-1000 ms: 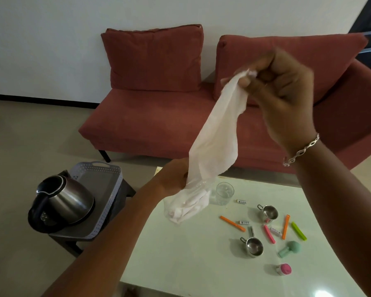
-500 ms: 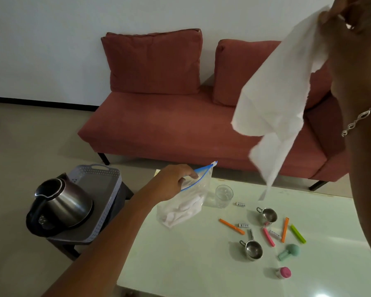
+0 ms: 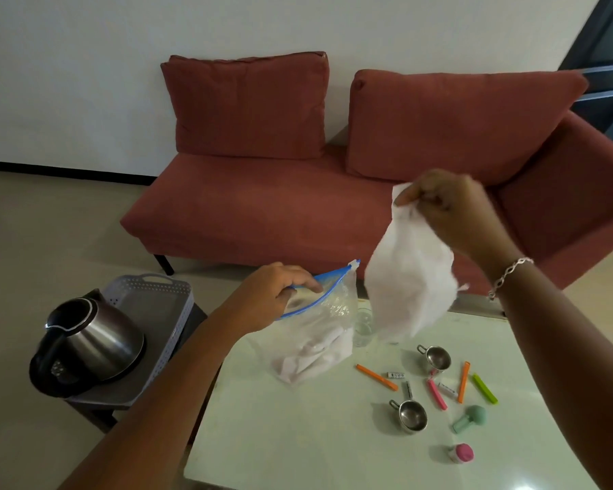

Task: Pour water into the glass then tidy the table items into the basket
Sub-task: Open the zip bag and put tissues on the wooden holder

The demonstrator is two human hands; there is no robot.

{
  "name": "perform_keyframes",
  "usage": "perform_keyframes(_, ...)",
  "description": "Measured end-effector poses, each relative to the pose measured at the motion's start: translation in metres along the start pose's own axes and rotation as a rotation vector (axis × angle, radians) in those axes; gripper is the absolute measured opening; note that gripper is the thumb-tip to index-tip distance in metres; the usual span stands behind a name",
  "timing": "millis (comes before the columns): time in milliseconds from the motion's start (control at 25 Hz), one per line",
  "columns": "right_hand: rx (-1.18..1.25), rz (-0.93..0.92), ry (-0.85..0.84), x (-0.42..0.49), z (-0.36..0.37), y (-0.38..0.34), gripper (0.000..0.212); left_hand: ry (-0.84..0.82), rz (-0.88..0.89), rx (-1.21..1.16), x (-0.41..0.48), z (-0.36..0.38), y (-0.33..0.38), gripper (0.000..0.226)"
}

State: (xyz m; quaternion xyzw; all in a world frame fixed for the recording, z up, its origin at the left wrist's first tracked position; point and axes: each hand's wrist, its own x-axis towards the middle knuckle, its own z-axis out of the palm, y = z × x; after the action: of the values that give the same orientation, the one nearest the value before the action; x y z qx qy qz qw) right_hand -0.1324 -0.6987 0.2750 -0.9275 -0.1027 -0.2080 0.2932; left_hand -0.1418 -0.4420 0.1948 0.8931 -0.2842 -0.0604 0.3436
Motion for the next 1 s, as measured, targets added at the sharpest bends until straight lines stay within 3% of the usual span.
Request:
perform_keyframes(120, 0.052, -0.039, -0.218, -0.016, 0.019, 0.008, 0.023, 0.025, 0.024, -0.02, -0.002, -0.009, 0.004, 0.045)
perform_keyframes(280, 0.189, -0.05, -0.512, -0.031, 0.038, 0.005, 0.035, 0.037, 0.032, -0.05, -0.005, -0.017, 0.005, 0.044)
perform_keyframes(520, 0.28, -0.071, -0.346, -0.039, 0.057, -0.008, 0.012, 0.083, -0.043, -0.084, -0.008, -0.018, 0.001, 0.04)
perform_keyframes(680, 0.271, -0.079, -0.292, -0.04, 0.059, -0.017, 0.009, 0.207, 0.044, -0.097, -0.01, -0.011, 0.016, 0.01)
perform_keyframes(800, 0.222, -0.151, -0.27, -0.041, 0.06, -0.024, 0.008, 0.284, 0.153, -0.116, -0.007, -0.002, 0.034, 0.036)
perform_keyframes(1000, 0.198, -0.214, -0.235, -0.046, 0.065, -0.031, 0.003, 0.432, 0.171, -0.084, 0.0, 0.008, 0.042, 0.02)
